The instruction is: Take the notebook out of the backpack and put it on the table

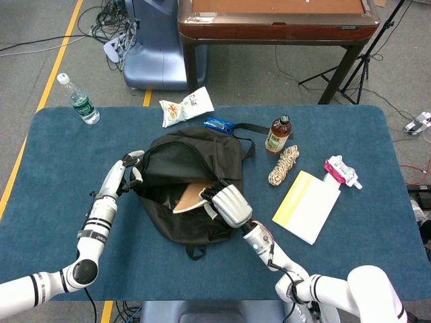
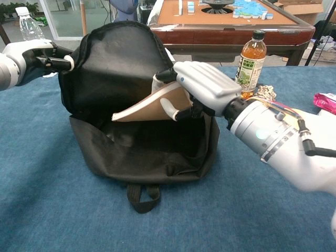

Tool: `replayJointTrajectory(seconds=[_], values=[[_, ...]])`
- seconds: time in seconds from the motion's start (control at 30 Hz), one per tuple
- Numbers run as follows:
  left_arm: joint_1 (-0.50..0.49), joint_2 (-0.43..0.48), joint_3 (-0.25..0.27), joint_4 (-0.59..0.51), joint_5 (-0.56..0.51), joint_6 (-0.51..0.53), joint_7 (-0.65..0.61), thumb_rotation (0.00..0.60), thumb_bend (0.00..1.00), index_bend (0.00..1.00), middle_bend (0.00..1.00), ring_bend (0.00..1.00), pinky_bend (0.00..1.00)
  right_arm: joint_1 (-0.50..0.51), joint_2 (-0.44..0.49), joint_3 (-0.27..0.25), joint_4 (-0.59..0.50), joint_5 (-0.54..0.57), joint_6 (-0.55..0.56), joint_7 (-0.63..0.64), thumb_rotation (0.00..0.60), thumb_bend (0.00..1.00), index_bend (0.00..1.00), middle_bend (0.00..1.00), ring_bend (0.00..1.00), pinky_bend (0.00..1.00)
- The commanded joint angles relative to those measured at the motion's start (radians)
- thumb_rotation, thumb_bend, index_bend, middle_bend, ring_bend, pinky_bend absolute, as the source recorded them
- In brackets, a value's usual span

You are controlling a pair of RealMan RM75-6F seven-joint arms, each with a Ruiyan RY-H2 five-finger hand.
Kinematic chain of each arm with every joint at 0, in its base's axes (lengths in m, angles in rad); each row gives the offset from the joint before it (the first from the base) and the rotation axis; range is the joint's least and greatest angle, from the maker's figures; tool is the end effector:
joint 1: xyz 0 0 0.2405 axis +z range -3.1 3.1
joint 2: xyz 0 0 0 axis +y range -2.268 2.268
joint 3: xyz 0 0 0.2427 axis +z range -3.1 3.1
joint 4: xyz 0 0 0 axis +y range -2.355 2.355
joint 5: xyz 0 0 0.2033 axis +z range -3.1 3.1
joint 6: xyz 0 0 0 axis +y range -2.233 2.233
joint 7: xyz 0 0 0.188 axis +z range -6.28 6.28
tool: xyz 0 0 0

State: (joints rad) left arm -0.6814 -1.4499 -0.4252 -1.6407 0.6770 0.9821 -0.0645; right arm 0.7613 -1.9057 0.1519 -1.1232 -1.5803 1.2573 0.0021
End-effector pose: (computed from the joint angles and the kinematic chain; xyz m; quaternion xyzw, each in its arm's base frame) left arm -0.1493 0.4035 0.0367 -0.4349 -0.6622 -0.4939 0.3584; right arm -0.0465 -0.3378 -0.0710 0.7075 -0.2891 0.5669 0.3073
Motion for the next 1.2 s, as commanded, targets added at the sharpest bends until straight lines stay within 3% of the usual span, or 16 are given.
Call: replayJointTrajectory(seconds=[0.03,0.4,0.6,0.87,1.0,1.2], values=[[0.001,0.004,0.002,-0.003,-0.001,-0.002,0.000,0.600,0.74,0.52,0.15,0.02,0.00,-0.025,0.092,-0.003,-0.134,-0.035,0.052,-0.018,0.600,0.66,0.88,0.70,0.56,0.31],[0.016,0.030,0.026,-0.044,0.039,0.005,0.003,0.600,0.73,0.49,0.14,0.02,0.00,-0.106,0.382,0.008,-0.570,-0.090,0.158,-0.032,0.600,0.67,0.89,0.70,0.58,0.33],[0.052,0.072,0.062,-0.104,0.137,0.024,-0.008,0.600,0.62,0.38,0.11,0.01,0.00,-0.174,0.549,0.019,-0.736,-0.069,0.202,-0.012,0.600,0.67,0.89,0.70,0.58,0.33],[0.104,0.139,0.121,-0.183,0.270,0.058,-0.006,0.600,0.50,0.16,0.04,0.00,0.00,-0.235,0.659,-0.012,-0.768,-0.029,0.185,0.022,0.600,0.67,0.89,0.70,0.58,0.33],[0.128,0.172,0.144,-0.207,0.315,0.079,-0.003,0.600,0.44,0.14,0.04,0.00,0.00,-0.248,0.663,-0.028,-0.746,0.008,0.148,0.060,0.600,0.67,0.89,0.70,0.58,0.33],[0.154,0.200,0.164,-0.214,0.325,0.087,-0.016,0.600,0.41,0.14,0.04,0.00,0.00,-0.227,0.638,-0.011,-0.715,0.108,0.042,0.191,0.600,0.67,0.89,0.70,0.58,0.33]])
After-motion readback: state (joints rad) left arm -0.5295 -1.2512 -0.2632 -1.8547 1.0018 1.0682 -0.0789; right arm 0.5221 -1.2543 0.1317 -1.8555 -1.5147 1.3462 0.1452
